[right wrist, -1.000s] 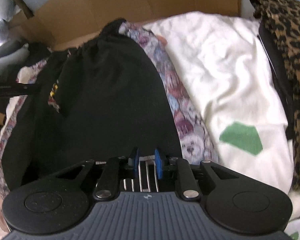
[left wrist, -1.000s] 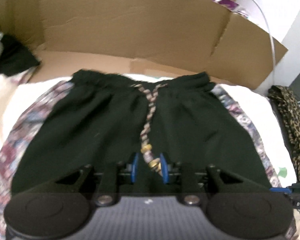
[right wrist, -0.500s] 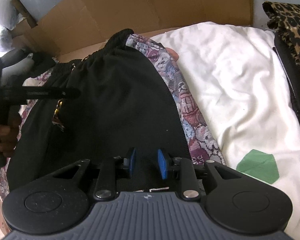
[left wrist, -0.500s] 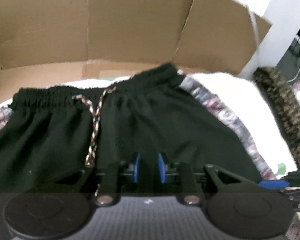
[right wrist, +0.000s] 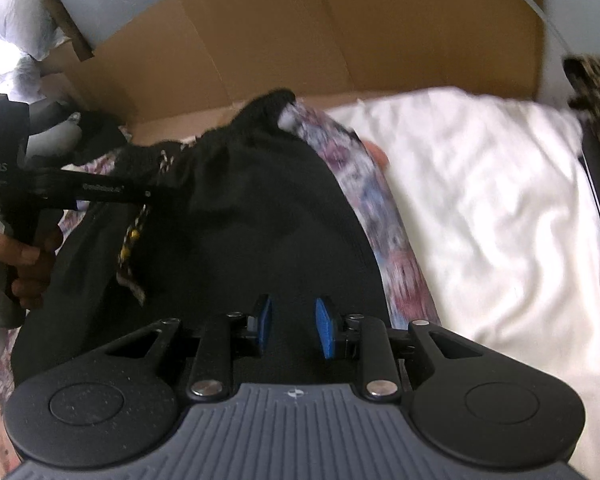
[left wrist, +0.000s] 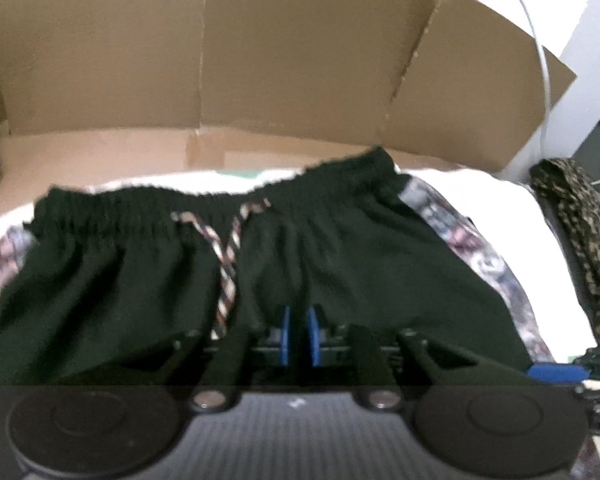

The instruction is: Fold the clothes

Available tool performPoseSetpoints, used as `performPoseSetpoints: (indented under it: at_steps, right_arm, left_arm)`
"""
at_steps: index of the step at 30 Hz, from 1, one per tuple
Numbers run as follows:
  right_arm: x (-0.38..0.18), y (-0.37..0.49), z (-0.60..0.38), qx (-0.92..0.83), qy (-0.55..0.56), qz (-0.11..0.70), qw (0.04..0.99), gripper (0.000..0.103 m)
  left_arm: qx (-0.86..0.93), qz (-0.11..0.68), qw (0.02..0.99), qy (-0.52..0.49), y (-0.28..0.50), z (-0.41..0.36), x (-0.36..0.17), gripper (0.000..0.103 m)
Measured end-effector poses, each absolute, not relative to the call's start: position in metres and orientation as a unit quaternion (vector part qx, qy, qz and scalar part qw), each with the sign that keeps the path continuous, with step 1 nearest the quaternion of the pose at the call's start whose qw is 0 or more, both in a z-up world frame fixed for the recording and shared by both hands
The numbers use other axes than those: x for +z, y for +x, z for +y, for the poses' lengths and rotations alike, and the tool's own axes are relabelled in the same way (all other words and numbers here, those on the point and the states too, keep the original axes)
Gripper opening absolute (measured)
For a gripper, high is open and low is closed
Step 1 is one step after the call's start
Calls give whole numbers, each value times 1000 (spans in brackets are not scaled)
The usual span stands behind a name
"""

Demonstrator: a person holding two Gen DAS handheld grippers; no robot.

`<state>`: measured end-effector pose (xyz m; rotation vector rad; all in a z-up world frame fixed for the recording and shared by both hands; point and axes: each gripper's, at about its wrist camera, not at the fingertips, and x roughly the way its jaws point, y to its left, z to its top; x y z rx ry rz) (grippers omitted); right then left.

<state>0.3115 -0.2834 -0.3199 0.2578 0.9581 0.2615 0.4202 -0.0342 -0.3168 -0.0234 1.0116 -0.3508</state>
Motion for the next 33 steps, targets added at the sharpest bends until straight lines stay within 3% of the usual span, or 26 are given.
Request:
performPoseSetpoints:
  at_steps: [4,15,21,33]
  right_arm:
    - [-324,330,-273,128,98,458,874,40]
    - [-340,293,-267,106,128,492,855,41]
    - [-328,264,-249,112,75,511,849,41]
    - [-308,236,-226,94,98,515,846,45]
  left_arm:
    - [-175,500,847,-29,428,-29,-330,12]
    - [-208,508,836,-14,383,-27,-326,17]
    - [-226,515,827,-14,346,-19,-323,18]
    - [-233,526,817,29,282,-13,-315,19]
